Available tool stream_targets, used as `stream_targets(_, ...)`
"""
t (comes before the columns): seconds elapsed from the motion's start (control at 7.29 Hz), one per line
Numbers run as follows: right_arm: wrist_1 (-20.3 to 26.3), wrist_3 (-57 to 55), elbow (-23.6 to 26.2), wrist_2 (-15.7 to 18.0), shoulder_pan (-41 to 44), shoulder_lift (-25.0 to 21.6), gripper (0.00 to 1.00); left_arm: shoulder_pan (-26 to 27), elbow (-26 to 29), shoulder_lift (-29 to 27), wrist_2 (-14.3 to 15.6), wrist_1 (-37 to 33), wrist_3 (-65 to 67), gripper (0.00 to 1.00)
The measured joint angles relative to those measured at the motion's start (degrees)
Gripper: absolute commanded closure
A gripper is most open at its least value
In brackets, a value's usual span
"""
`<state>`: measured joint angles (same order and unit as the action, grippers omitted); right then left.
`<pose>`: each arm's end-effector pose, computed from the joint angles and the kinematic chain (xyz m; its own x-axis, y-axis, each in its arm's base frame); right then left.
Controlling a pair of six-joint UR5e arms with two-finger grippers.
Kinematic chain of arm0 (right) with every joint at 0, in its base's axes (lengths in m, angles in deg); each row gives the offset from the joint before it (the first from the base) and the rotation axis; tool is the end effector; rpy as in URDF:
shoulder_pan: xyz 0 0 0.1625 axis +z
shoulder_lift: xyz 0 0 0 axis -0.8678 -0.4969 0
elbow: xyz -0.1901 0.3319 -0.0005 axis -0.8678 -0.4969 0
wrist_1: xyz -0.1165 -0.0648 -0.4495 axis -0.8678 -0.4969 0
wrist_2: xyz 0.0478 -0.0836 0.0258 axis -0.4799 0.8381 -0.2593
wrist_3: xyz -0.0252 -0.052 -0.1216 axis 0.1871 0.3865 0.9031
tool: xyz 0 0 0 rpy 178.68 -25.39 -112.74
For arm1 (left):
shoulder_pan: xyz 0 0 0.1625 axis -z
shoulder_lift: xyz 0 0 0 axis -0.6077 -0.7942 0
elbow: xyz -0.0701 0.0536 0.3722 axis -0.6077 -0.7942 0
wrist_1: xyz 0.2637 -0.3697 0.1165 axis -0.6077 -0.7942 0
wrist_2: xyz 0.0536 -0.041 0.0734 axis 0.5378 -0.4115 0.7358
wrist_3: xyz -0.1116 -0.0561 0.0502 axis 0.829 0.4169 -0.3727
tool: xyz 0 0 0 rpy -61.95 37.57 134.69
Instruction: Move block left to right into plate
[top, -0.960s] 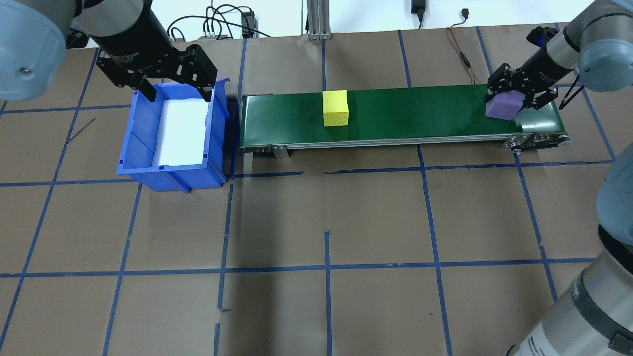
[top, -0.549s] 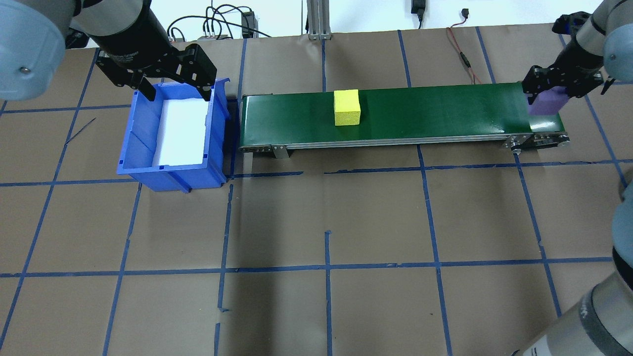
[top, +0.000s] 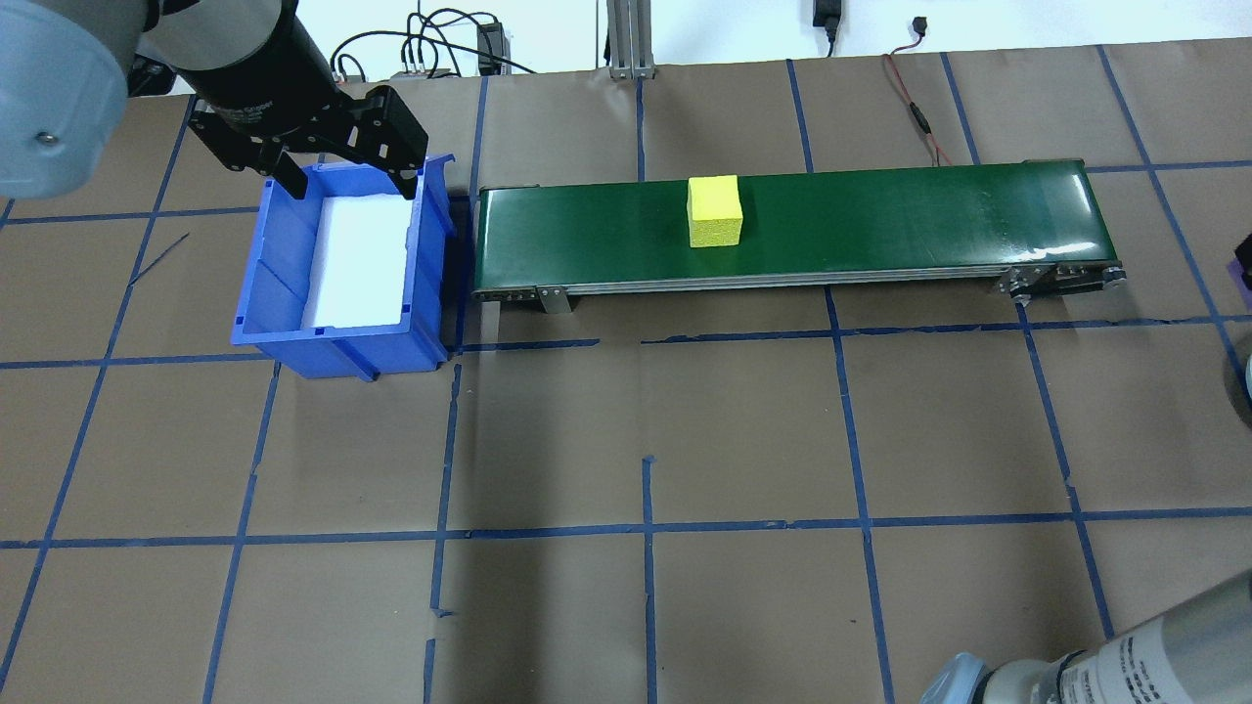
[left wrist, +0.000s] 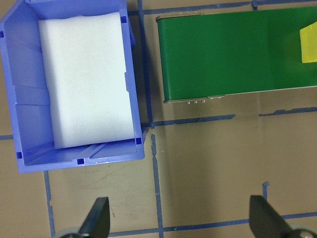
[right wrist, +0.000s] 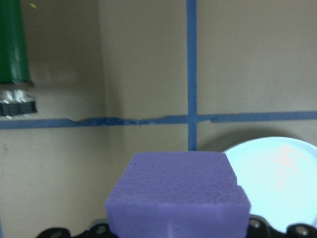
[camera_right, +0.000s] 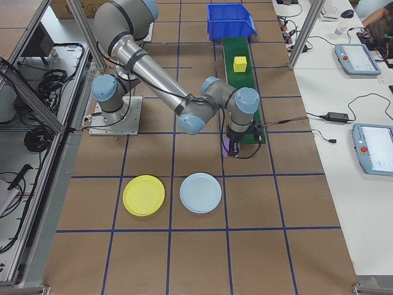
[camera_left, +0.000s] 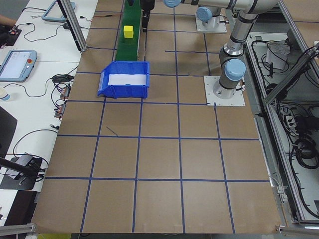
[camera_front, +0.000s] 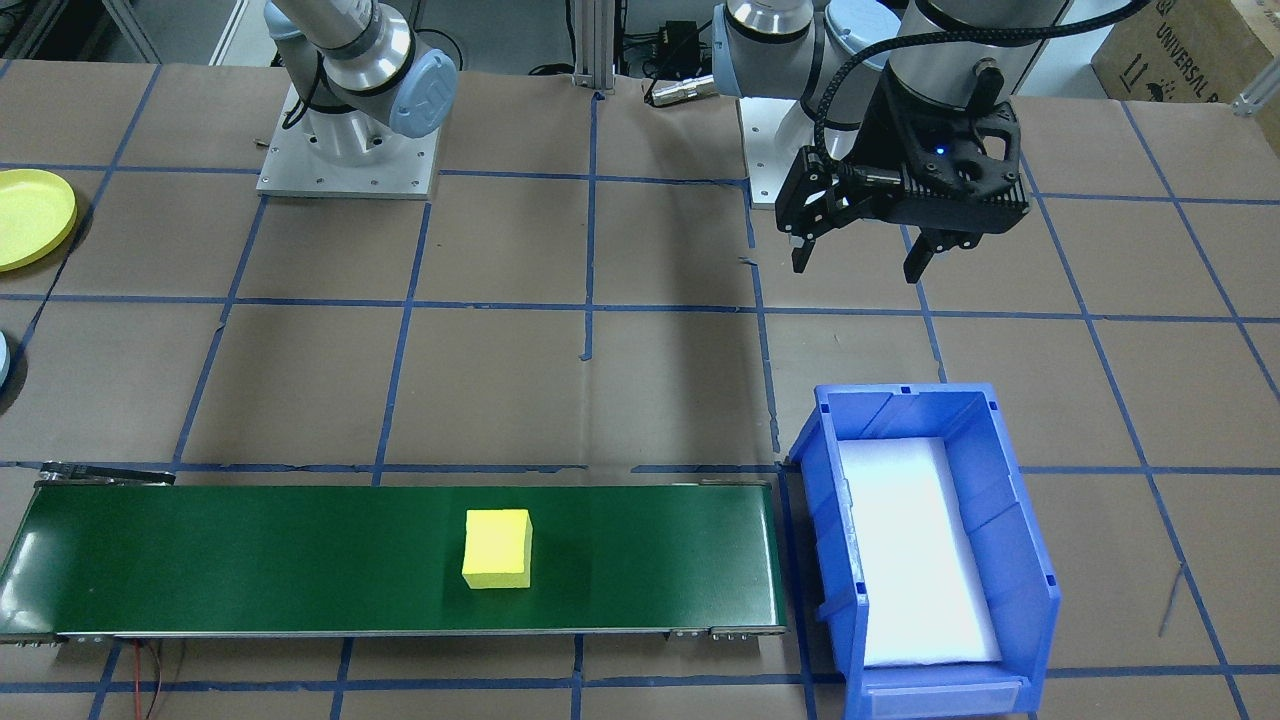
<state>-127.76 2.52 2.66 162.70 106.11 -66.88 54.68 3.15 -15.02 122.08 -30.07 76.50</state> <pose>-0.3613 -0.5529 0.1806 -0.9996 0.0267 0.0084 0.0273 0.9964 0.0798 -0.1574 -0.5666 0.4451 -0.9970 0.0755 0.0194 0.0733 0.9927 -0.0955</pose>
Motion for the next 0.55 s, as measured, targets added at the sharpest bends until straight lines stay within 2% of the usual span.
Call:
stream_targets(0.14,-2.6,2.6,2.8,0.4,-3.5,0.5,0.86,0.0,0.0,0.0,0.0,0.0,0.0,0.00)
stream_targets(0.27,-5.4,4.8,5.1,0.4,-6.3,1.7,0.74,0.0,0.0,0.0,0.0,0.0,0.0,0.00)
stream_targets(0.41,-7.4,5.9,6.1,0.4,-8.0,2.8,0.33,0.0,0.0,0.0,0.0,0.0,0.0,0.00)
stream_targets(0.55,-8.2,6.3,6.4,0.4,-9.2,3.5,0.00,0.0,0.0,0.0,0.0,0.0,0.0,0.00)
